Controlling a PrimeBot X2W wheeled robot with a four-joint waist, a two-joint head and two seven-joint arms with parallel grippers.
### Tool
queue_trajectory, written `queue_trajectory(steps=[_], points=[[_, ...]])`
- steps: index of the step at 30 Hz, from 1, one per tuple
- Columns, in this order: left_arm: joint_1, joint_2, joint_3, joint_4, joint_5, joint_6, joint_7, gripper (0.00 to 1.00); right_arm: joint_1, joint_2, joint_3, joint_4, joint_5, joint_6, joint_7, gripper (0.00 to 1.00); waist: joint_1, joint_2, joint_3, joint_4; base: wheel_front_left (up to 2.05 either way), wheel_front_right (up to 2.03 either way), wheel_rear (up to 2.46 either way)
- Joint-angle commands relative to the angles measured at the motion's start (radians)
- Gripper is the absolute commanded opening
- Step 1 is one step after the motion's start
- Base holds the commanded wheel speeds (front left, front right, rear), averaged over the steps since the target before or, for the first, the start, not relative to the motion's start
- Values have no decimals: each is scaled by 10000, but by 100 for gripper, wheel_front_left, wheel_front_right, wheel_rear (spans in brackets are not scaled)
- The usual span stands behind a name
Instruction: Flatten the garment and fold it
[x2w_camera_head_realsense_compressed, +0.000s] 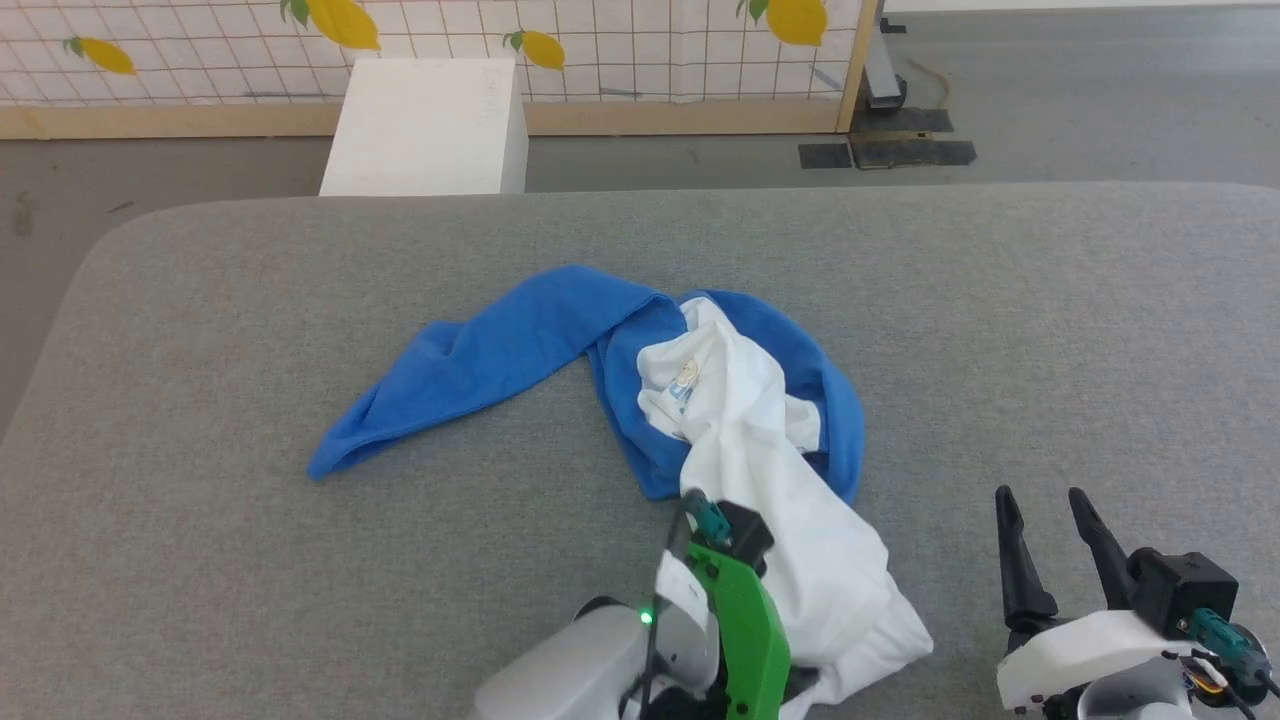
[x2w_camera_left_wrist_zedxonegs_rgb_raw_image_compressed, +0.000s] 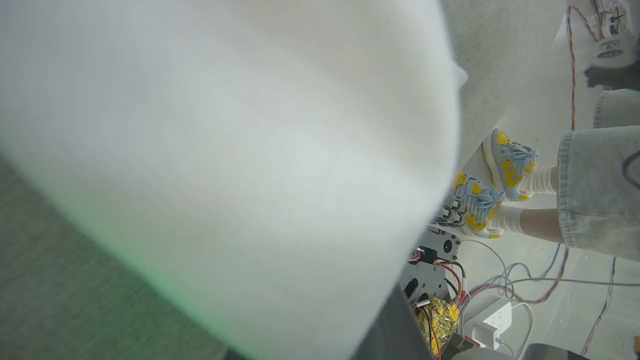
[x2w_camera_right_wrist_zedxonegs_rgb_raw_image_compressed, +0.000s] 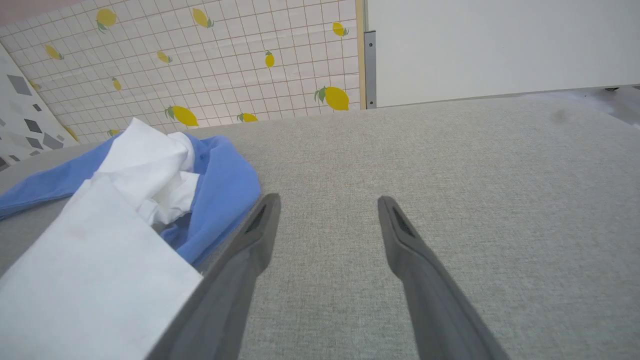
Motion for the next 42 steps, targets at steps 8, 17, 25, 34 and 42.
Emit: queue_trajectory(steps=[8,17,25,34,42], points=[[-667,113,2041,-1596,-1456,180,-1086,100,45,-3,115,137,194,-13,-58,100,1,-1,-421,250,0,0,0],[-639,1800,4489,-2735,-442,946,-4754,100,13,-3,249,130,397,-13,-58,100,1,-1,-755,349,0,0,0],[1440,3288,5707,-3445,2018,2699,-7592,100,-57,-3,128,58,381,-13,-57,100,1,-1,-751,407,0,0,0],[3934,1873,8186,-5826,4668,3083,-7639,100,-1557,-3,280,49,476,-13,1859,100,1,-1,43,643,0,0,0],[4081,794,8912,-5982,5852,2184,-7641,100,-4662,-219,1167,729,-287,-13,5292,100,1,-1,1041,1156,0,0,0]])
